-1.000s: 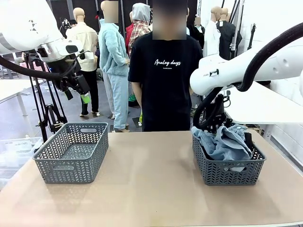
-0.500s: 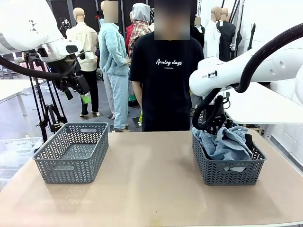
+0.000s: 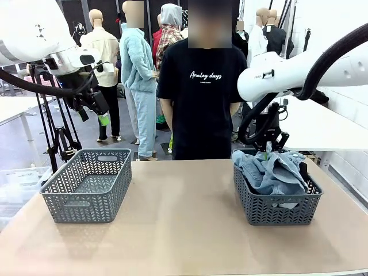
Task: Sort the tops and bottoms.
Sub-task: Sort the clothes according to human instructions.
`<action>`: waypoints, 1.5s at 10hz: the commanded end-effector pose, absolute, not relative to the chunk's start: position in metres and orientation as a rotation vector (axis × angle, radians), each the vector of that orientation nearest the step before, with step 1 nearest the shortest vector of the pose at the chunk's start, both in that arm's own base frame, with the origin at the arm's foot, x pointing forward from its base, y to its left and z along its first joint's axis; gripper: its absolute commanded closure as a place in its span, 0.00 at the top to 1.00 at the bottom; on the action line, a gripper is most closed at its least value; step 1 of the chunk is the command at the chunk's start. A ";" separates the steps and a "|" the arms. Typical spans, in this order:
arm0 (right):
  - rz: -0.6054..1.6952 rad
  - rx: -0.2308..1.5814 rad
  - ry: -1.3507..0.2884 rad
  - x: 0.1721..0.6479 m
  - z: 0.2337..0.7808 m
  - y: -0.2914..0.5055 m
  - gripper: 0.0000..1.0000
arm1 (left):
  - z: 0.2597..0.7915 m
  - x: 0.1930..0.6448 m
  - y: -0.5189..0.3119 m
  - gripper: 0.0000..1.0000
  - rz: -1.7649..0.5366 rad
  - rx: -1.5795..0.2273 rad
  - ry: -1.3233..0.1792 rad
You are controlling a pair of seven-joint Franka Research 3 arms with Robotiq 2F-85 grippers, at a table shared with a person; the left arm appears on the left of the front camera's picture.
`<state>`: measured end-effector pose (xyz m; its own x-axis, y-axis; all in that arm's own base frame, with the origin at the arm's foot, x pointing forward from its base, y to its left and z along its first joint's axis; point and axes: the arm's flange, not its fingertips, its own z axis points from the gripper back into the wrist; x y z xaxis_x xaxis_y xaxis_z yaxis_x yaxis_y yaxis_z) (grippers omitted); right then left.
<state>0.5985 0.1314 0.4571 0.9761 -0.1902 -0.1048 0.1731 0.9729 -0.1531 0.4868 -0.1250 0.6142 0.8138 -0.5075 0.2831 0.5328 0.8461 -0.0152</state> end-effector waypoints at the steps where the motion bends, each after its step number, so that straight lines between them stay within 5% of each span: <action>1: -0.192 -0.068 0.091 0.590 0.460 0.124 0.81 | 0.616 0.486 -0.124 1.00 -0.554 -0.096 -0.286; 2: -0.210 -0.041 0.061 0.588 0.469 0.123 0.99 | 0.616 0.486 -0.124 1.00 -0.554 -0.096 -0.286; 15: -0.216 -0.053 0.023 0.593 0.494 0.128 1.00 | 0.616 0.486 -0.124 1.00 -0.554 -0.096 -0.286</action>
<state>0.5933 0.1296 0.4943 0.9764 -0.2154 -0.0174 0.2142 0.9752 -0.0552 0.4868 -0.1251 0.6143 0.8138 -0.5075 0.2831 0.5329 0.8461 -0.0151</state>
